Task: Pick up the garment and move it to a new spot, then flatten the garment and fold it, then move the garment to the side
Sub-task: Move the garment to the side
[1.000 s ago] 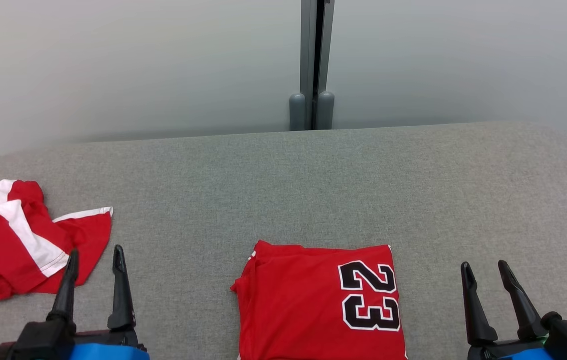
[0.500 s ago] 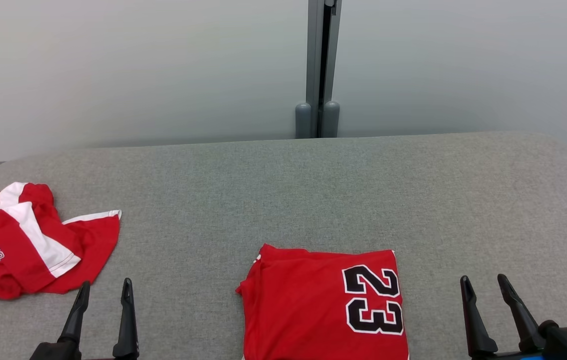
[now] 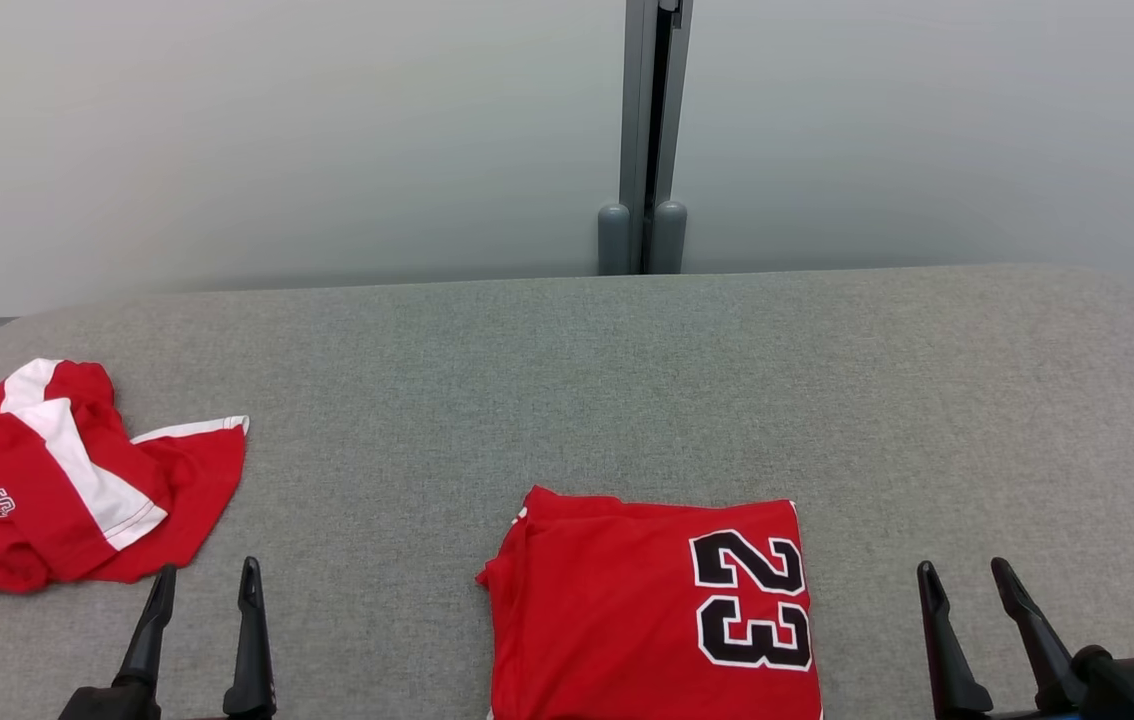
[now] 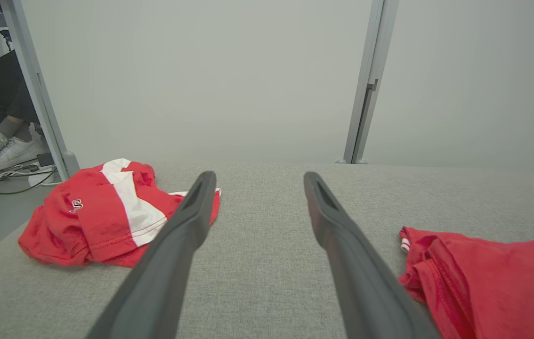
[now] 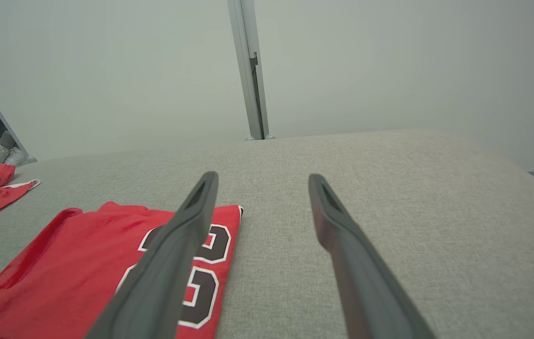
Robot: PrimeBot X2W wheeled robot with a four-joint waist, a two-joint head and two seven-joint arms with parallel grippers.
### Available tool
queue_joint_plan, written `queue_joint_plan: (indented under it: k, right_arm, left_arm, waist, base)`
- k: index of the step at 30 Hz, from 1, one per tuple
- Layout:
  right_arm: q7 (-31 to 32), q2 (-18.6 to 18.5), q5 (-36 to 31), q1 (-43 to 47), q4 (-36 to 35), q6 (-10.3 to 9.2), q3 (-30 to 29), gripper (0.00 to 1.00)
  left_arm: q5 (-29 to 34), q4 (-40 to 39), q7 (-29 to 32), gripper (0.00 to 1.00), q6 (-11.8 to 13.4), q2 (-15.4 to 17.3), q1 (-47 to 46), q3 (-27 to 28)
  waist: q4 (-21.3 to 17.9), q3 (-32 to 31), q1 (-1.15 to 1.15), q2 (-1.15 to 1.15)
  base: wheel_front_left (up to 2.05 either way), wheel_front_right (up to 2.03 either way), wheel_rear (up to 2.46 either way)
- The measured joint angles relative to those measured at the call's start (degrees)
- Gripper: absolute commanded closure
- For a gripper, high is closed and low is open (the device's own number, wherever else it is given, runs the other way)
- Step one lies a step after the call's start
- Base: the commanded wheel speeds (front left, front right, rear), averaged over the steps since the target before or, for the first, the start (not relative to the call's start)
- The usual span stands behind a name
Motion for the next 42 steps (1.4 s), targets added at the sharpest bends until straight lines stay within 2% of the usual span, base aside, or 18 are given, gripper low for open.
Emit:
queue_joint_plan:
  k: [16, 22, 31, 42]
  right_arm:
    - [0.57, 0.00, 0.18, -0.40, 1.19, -0.01, 1.04, 0.00]
    - [2.29, 0.03, -0.63, -7.34, 2.10, 0.00, 4.75, 0.00]
    - [7.83, 0.07, -0.77, -15.77, 13.21, 0.00, 6.75, 0.00]
    - [4.94, 0.08, 0.96, -16.50, 26.15, 0.00, 5.89, 0.00]
  left_arm:
    - [1.53, -0.12, 0.00, 0.00, -0.97, -1.32, 0.01, 1.40]
    - [1.96, -0.16, 0.00, 0.00, -1.18, -1.56, -0.21, 1.93]
    - [2.44, -0.13, 0.00, 0.00, -1.78, -2.20, -2.52, 1.69]
    - [2.49, 0.25, 0.00, 0.00, -2.32, -3.30, -4.38, 1.90]
  waist:
    - [0.13, 0.05, 0.00, 0.01]
    - [0.24, 0.64, 0.00, 0.01]
    - [1.82, 3.09, 0.01, 0.01]
    - [4.48, 6.64, 0.01, 0.02]
  base:
    - [0.00, 0.00, 0.00]
    - [0.00, 0.00, 0.00]
    - [0.00, 0.00, 0.00]
    - [0.00, 0.00, 0.00]
